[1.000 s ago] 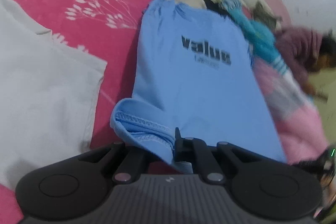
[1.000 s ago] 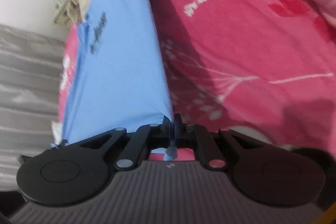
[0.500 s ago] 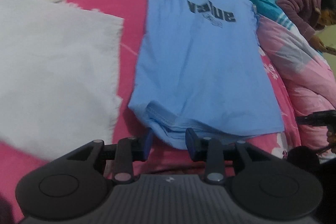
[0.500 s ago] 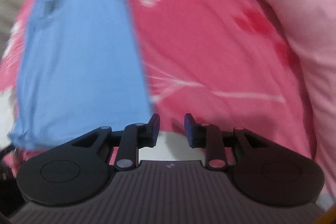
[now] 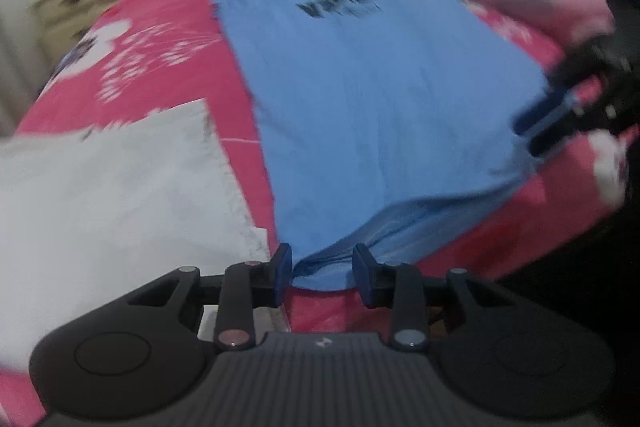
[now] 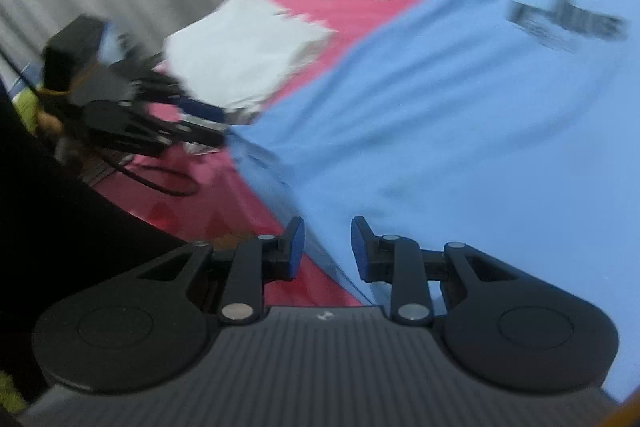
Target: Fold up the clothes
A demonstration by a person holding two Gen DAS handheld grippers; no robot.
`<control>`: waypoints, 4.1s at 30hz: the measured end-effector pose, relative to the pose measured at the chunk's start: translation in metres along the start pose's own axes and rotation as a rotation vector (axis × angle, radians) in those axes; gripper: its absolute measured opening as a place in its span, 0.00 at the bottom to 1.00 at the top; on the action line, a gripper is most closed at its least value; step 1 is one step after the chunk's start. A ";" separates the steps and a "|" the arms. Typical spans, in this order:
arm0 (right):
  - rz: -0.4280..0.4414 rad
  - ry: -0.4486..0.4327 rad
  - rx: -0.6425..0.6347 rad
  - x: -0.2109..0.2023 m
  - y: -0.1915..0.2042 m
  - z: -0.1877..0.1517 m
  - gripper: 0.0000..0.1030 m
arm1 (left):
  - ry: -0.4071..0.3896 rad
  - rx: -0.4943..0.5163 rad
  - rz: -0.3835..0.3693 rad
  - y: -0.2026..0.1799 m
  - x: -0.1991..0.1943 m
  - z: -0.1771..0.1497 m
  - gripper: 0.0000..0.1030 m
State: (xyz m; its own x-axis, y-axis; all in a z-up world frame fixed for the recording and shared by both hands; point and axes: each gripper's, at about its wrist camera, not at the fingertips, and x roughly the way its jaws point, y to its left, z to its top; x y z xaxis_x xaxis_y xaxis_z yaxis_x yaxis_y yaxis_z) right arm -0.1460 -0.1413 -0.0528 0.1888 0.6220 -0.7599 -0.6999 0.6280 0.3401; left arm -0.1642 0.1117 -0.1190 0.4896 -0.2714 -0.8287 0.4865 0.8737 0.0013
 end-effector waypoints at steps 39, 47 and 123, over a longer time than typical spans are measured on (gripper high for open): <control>-0.521 -0.094 0.950 -0.144 -0.156 -0.132 0.35 | 0.056 -0.209 -0.124 0.003 0.006 -0.004 0.24; -0.541 -0.043 0.935 -0.117 -0.167 -0.139 0.07 | 0.037 -0.348 -0.070 0.021 0.023 0.001 0.24; -0.581 -0.103 0.675 -0.181 -0.075 -0.084 0.29 | -0.007 -0.435 0.183 0.038 -0.076 0.029 0.27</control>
State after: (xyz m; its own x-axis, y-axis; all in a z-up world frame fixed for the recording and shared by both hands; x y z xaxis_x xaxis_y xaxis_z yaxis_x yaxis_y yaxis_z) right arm -0.1856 -0.3402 0.0127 0.4708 0.1385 -0.8713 0.0732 0.9781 0.1950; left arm -0.1617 0.1542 -0.0394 0.5446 -0.0989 -0.8329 0.0445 0.9950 -0.0890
